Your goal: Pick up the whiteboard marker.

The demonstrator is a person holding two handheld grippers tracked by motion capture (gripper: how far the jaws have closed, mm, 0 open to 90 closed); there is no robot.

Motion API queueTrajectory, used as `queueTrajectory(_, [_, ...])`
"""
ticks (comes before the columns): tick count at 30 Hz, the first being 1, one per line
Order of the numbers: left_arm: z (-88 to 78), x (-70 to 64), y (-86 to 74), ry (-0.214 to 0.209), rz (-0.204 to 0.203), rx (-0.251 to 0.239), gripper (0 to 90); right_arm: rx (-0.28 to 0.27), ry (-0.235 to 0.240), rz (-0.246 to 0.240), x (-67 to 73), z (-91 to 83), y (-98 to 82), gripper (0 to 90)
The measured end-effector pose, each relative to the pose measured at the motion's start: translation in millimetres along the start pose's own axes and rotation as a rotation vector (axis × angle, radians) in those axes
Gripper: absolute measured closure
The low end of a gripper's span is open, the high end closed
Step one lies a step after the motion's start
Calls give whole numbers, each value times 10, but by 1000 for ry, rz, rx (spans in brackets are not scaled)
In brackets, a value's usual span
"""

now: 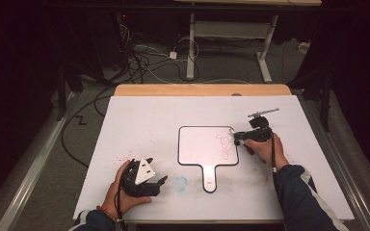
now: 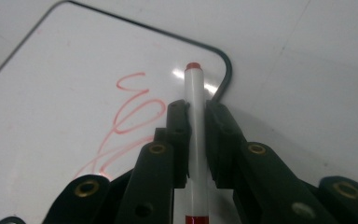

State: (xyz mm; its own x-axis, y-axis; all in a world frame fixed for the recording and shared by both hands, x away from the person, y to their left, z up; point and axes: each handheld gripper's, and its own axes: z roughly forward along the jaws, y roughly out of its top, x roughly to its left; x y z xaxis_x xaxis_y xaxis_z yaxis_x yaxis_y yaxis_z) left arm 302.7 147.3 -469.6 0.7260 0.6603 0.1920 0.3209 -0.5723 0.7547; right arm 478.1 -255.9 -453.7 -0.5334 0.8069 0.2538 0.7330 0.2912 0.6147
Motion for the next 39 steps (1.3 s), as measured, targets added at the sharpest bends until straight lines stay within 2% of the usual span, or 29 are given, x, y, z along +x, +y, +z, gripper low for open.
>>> queueTrajectory(1, [19, -43, 1, -16, -58, -28, 221, -18, 2, 0, 8, -41, 2, 812])
queueTrajectory(2, [3, -4, 19, -14, -12, -10, 221, -45, 5, -6, 27, -86, 3, 812])
queueTrajectory(3, [2, -5, 29, -20, -19, -18, 221, -95, 20, -18, 82, -190, 3, 811])
queueTrajectory(5, [3, -2, 81, -45, -50, -43, 221, -115, 18, -35, 122, -240, 2, 811])
queueTrajectory(6, [4, -3, 112, -57, -65, -59, 227, -170, 43, -58, 214, -343, -14, 812])
queueTrajectory(7, [4, -2, 139, -68, -76, -70, 227, -170, 43, -58, 214, -343, -14, 812])
queueTrajectory(8, [6, -4, 179, -80, -92, -85, 233, -200, 48, -86, 292, -395, -34, 812])
queueTrajectory(9, [11, -5, 220, -95, -108, -104, 233, -200, 48, -86, 292, -395, -34, 812])
queueTrajectory(11, [40, -11, 311, -127, -148, -131, 246, -227, 71, -105, 387, -430, -66, 812])
queueTrajectory(12, [62, -26, 362, -136, -160, -142, 250, -247, 89, -136, 494, -440, -97, 812])
queueTrajectory(13, [87, -46, 415, -148, -163, -152, 250, -247, 89, -136, 494, -440, -97, 812])
queueTrajectory(14, [110, -70, 470, -157, -158, -158, 253, -255, 94, -147, 548, -440, -114, 813])
queueTrajectory(15, [135, -100, 525, -168, -154, -169, 257, -273, 121, -170, 653, -431, -143, 812])
queueTrajectory(16, [163, -128, 578, -183, -160, -182, 257, -273, 121, -170, 653, -431, -143, 812])
queueTrajectory(19, [288, -216, 735, -248, -190, -211, 268, -296, 150, -201, 819, -405, -176, 812])
queueTrajectory(21, [359, -263, 809, -275, -201, -217, 276, -308, 159, -221, 923, -392, -190, 812])
queueTrajectory(24, [462, -309, 903, -326, -236, -246, 300, -342, 202, -246, 1084, -394, -230, 812])
queueTrajectory(27, [539, -313, 967, -363, -284, -270, 323, -365, 212, -244, 1135, -403, -250, 812])
queueTrajectory(29, [579, -326, 1006, -373, -296, -277, 365, -394, 226, -243, 1189, -406, -278, 812])
queueTrajectory(35, [679, -394, 1097, -417, -326, -294, 428, -423, 245, -231, 1226, -389, -308, 812])
queueTrajectory(39, [711, -410, 1119, -411, -332, -298, 494, -430, 255, -228, 1247, -376, -329, 812])
